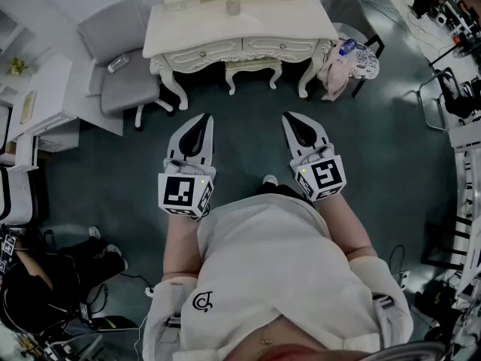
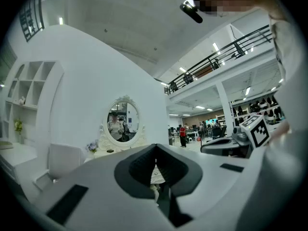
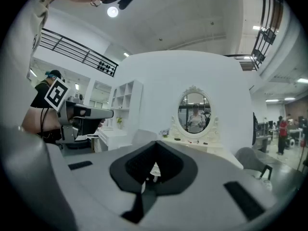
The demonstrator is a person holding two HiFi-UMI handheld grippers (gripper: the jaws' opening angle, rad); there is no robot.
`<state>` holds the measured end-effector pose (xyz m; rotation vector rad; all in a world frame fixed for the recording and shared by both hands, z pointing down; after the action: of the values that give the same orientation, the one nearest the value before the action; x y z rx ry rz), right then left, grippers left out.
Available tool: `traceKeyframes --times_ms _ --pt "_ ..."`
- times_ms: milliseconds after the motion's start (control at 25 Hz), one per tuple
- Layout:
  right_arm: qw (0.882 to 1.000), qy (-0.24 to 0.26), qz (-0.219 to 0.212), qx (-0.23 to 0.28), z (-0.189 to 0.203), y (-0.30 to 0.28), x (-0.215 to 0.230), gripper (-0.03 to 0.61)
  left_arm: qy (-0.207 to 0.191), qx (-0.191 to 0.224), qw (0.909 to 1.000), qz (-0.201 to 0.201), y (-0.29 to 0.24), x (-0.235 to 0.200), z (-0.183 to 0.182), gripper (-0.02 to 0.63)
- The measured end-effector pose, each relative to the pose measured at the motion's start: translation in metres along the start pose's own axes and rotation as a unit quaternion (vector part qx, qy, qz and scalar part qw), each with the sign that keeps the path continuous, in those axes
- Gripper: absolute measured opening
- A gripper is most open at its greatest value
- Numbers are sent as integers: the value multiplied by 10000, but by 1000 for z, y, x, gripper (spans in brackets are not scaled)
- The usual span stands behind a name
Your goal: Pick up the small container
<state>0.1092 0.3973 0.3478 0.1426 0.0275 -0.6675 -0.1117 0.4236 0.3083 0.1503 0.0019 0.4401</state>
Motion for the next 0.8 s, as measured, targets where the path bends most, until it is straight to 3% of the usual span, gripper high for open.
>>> traceKeyframes --times_ms 520,800 --pt "9999 47 -145 16 -2 -18 -11 5 -47 119 9997 -185 -3 -22 -4 12" --pt "9999 -115 10 -6 6 -32 -3 6 10 50 9999 -133 -14 -32 3 12"
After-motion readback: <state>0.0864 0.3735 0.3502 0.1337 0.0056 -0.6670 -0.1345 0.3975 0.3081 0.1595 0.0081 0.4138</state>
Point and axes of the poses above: the fingertips, and each gripper's own axes: y backward along the fingers, x to its right, z out of its underside, the point moved 5 cm from there along y, backward along the fingers, and after that the axes turned 9 degrees about x, right-handed, at the moved point
